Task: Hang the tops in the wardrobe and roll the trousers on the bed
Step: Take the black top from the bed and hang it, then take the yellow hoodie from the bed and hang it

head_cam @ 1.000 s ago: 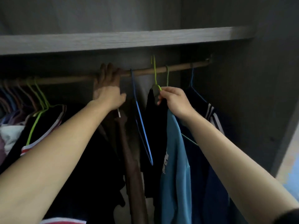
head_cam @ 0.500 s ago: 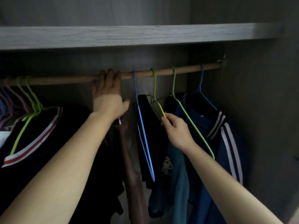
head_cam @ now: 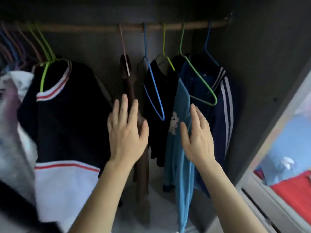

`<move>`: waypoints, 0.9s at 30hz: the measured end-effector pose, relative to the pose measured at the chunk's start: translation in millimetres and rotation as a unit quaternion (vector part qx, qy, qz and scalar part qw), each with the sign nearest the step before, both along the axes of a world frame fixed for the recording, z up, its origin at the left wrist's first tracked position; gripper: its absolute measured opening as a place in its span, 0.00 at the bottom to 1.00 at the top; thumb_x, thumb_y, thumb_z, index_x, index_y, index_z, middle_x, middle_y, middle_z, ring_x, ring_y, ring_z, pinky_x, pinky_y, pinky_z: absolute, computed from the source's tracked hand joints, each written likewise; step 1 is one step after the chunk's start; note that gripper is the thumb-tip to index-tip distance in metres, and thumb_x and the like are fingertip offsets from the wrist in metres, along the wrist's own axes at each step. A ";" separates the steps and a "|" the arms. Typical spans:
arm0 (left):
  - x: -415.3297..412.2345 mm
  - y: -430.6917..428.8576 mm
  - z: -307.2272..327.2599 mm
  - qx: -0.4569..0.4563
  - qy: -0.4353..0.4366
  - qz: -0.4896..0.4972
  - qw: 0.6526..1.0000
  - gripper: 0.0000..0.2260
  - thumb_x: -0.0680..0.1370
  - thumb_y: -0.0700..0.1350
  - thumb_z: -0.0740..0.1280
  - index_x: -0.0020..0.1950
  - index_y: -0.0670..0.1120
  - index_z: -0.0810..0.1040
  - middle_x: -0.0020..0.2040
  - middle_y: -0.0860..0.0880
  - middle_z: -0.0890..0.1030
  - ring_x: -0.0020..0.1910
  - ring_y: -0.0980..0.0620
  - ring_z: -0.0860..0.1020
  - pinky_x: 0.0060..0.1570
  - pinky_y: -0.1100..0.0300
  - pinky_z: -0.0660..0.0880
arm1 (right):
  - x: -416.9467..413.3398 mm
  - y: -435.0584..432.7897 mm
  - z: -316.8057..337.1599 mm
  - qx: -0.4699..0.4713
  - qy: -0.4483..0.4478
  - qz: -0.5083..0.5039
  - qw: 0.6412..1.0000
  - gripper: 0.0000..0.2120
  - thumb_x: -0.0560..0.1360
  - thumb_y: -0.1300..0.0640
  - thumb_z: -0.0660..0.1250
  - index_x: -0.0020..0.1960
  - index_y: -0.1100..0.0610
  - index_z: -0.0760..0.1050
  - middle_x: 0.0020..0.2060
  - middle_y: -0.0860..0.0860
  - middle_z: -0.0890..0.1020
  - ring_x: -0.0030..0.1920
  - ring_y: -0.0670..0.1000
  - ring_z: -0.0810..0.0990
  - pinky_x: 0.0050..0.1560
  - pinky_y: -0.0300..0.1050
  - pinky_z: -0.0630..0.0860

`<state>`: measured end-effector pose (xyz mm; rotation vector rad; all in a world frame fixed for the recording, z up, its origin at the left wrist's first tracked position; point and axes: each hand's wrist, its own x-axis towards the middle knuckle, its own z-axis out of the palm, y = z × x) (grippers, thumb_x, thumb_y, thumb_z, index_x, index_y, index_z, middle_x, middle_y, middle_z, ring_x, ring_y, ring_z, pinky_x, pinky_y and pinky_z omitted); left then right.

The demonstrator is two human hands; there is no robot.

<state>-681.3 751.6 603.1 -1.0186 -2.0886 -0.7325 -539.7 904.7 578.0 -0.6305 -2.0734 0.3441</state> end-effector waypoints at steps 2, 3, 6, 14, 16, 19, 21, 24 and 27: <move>24.0 -23.1 -46.4 -0.023 -0.030 -0.014 0.999 0.27 0.79 0.53 0.60 0.77 0.46 0.63 0.80 0.43 0.56 0.78 0.41 0.55 0.69 0.39 0.64 | 19.9 -24.3 -29.1 0.009 -0.033 -0.044 0.998 0.28 0.83 0.52 0.61 0.79 0.59 0.58 0.76 0.58 0.65 0.75 0.57 0.65 0.71 0.55 0.67; 34.5 -33.9 -67.9 -0.031 -0.054 -0.022 0.998 0.27 0.79 0.53 0.60 0.77 0.46 0.63 0.80 0.43 0.56 0.78 0.41 0.55 0.69 0.39 0.64 | 30.7 -37.3 -45.6 0.009 -0.058 -0.063 0.996 0.28 0.82 0.52 0.61 0.79 0.60 0.59 0.76 0.59 0.65 0.75 0.59 0.64 0.72 0.56 0.66; 63.3 -66.9 -122.8 -0.063 -0.111 -0.041 0.991 0.27 0.79 0.54 0.61 0.77 0.45 0.65 0.79 0.42 0.58 0.78 0.40 0.57 0.67 0.37 0.66 | 69.3 -78.3 -92.0 -0.030 -0.149 -0.089 0.984 0.30 0.82 0.48 0.60 0.80 0.57 0.57 0.78 0.59 0.60 0.78 0.59 0.58 0.75 0.59 0.61; 135.1 -124.5 -198.8 -0.140 -0.226 -0.069 0.961 0.30 0.78 0.57 0.62 0.77 0.47 0.63 0.79 0.43 0.58 0.77 0.39 0.57 0.69 0.37 0.63 | 174.2 -144.1 -166.8 -0.093 -0.284 -0.155 0.942 0.32 0.81 0.44 0.60 0.80 0.55 0.56 0.79 0.60 0.56 0.79 0.61 0.53 0.77 0.59 0.54; 148.7 -125.1 -203.5 -0.157 -0.230 -0.088 0.956 0.31 0.78 0.58 0.63 0.78 0.47 0.62 0.79 0.43 0.57 0.77 0.39 0.57 0.68 0.35 0.62 | 191.2 -152.3 -173.9 -0.104 -0.299 -0.171 0.933 0.33 0.81 0.42 0.59 0.81 0.54 0.53 0.79 0.59 0.54 0.80 0.60 0.51 0.78 0.60 0.52; 168.8 -111.0 -201.1 -0.171 -0.230 -0.125 0.950 0.31 0.79 0.59 0.62 0.78 0.50 0.61 0.80 0.43 0.55 0.78 0.40 0.55 0.69 0.34 0.60 | 216.4 -155.1 -176.9 -0.119 -0.299 -0.197 0.926 0.33 0.81 0.41 0.57 0.81 0.53 0.51 0.80 0.58 0.52 0.80 0.59 0.48 0.78 0.60 0.50; 184.7 -94.4 -197.0 -0.178 -0.226 -0.158 0.945 0.30 0.79 0.60 0.61 0.79 0.52 0.60 0.80 0.44 0.53 0.78 0.40 0.53 0.70 0.34 0.58 | 235.8 -151.6 -175.2 -0.121 -0.289 -0.217 0.925 0.34 0.81 0.40 0.57 0.81 0.52 0.51 0.80 0.57 0.51 0.80 0.59 0.47 0.78 0.60 0.50; 215.9 -61.7 -190.0 -0.186 -0.209 -0.198 0.940 0.30 0.79 0.60 0.61 0.79 0.52 0.59 0.81 0.44 0.53 0.79 0.40 0.52 0.70 0.34 0.58 | 273.1 -139.6 -168.8 -0.122 -0.272 -0.260 0.919 0.34 0.81 0.40 0.57 0.81 0.52 0.51 0.80 0.57 0.51 0.80 0.59 0.47 0.78 0.60 0.50; 258.7 -23.9 -183.1 -0.197 -0.190 -0.246 0.930 0.30 0.79 0.61 0.59 0.79 0.52 0.59 0.81 0.45 0.53 0.79 0.41 0.52 0.71 0.35 0.58 | 320.9 -122.7 -163.0 -0.131 -0.252 -0.310 0.907 0.34 0.81 0.40 0.58 0.81 0.52 0.52 0.80 0.58 0.52 0.80 0.59 0.48 0.78 0.60 0.50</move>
